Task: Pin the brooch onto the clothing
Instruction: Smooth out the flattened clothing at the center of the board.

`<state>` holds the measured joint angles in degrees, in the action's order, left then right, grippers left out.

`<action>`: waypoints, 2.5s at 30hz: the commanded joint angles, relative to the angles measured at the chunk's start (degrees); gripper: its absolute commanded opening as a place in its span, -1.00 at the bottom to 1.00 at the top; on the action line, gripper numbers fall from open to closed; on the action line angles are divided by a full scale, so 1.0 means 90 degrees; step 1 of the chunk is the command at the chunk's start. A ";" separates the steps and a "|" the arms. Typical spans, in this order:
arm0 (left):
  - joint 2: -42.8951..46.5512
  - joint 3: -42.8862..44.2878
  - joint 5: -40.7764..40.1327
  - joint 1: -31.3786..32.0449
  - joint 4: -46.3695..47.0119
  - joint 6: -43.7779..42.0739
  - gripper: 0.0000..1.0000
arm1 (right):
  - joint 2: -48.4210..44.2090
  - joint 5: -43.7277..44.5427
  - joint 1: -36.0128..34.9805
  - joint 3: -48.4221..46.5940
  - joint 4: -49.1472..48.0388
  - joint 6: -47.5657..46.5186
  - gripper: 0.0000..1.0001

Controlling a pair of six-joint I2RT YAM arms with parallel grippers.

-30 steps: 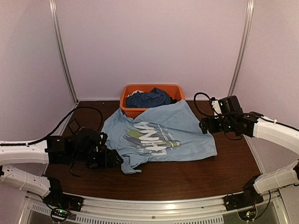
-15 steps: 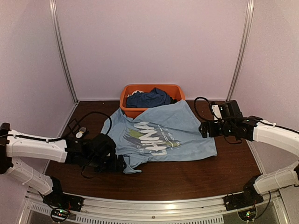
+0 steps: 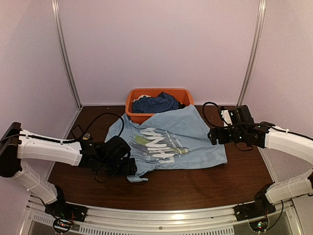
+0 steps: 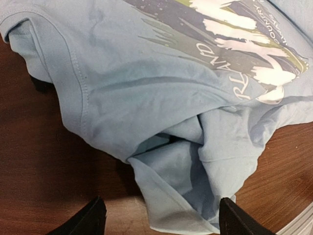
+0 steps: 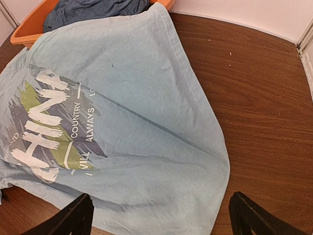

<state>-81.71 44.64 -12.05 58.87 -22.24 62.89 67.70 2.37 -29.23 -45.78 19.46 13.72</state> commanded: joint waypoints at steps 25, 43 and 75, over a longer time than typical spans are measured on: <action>-0.0467 0.0508 -0.0238 -0.0205 -0.0064 -0.0462 -1.00 | 0.0780 -0.0252 -0.0033 0.0161 -0.0015 0.0510 0.80; 0.1510 0.1031 -0.0597 -0.0194 -0.2659 -0.0614 -1.00 | 0.2038 -0.0572 -0.0052 0.0195 -0.0170 0.0886 0.78; 0.0259 0.2418 -0.0391 -0.1043 -0.3485 -0.4420 0.95 | 0.2021 0.1042 -0.0401 -0.1893 0.1994 -0.1998 0.85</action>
<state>-72.84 61.36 -15.68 50.70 -51.62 34.87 86.46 7.51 -32.45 -61.23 33.32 4.32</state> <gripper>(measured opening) 0.976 0.927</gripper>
